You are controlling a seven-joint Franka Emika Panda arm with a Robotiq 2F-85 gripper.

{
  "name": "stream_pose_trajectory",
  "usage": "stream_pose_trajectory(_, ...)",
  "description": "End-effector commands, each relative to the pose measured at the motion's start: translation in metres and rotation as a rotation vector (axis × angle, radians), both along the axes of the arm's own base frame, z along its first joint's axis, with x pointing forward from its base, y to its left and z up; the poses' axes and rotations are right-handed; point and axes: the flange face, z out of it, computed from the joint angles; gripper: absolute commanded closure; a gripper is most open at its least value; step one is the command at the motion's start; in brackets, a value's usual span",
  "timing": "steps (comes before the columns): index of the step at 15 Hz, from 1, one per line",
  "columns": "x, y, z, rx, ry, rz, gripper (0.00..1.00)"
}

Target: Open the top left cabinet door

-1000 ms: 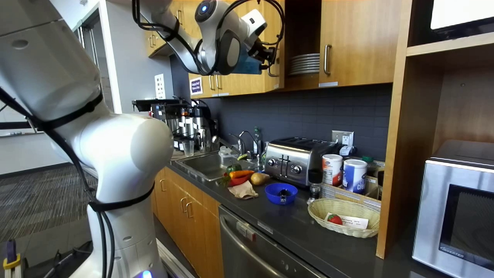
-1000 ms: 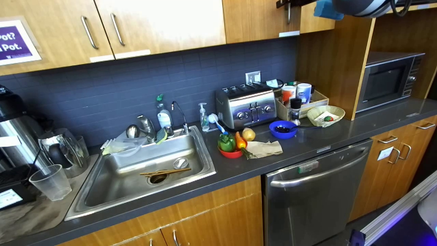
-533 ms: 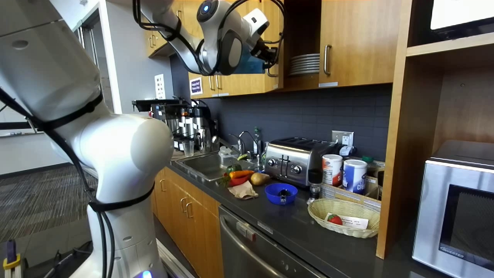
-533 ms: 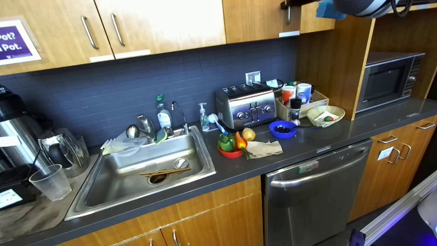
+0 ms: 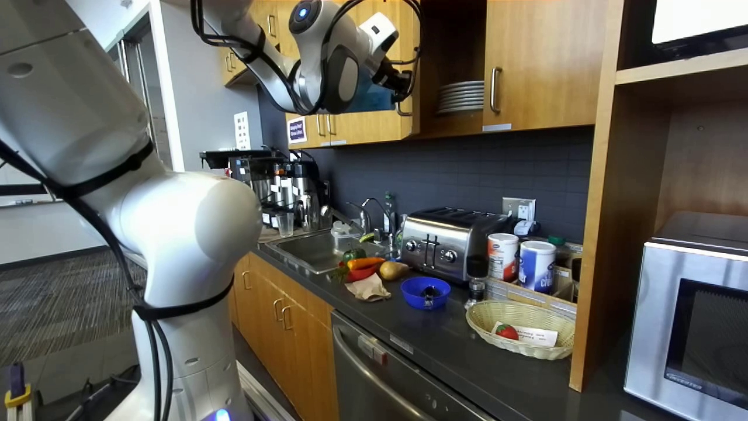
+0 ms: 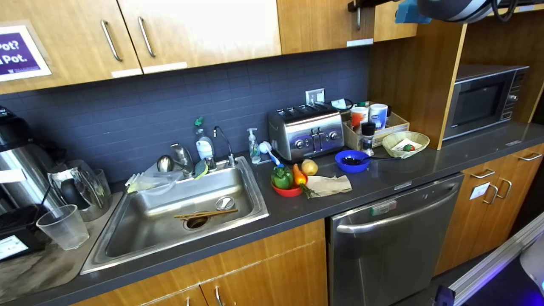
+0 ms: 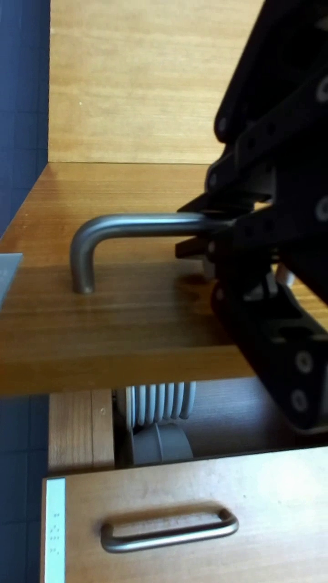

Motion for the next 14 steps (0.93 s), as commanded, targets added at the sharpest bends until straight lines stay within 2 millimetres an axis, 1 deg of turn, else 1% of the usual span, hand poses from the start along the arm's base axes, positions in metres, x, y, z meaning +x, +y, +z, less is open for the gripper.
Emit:
stream_pose_trajectory(1,-0.020,0.018,-0.015,-0.029,0.016,0.028,0.97)
stream_pose_trajectory(4,-0.031,0.031,-0.025,-0.053,0.026,0.049,0.97)
stream_pose_trajectory(9,-0.042,0.042,-0.037,-0.076,0.040,0.068,0.97)
stream_pose_trajectory(11,-0.033,0.047,-0.032,-0.080,0.038,0.071,0.97)
stream_pose_trajectory(14,-0.033,0.048,-0.032,-0.081,0.037,0.074,0.97)
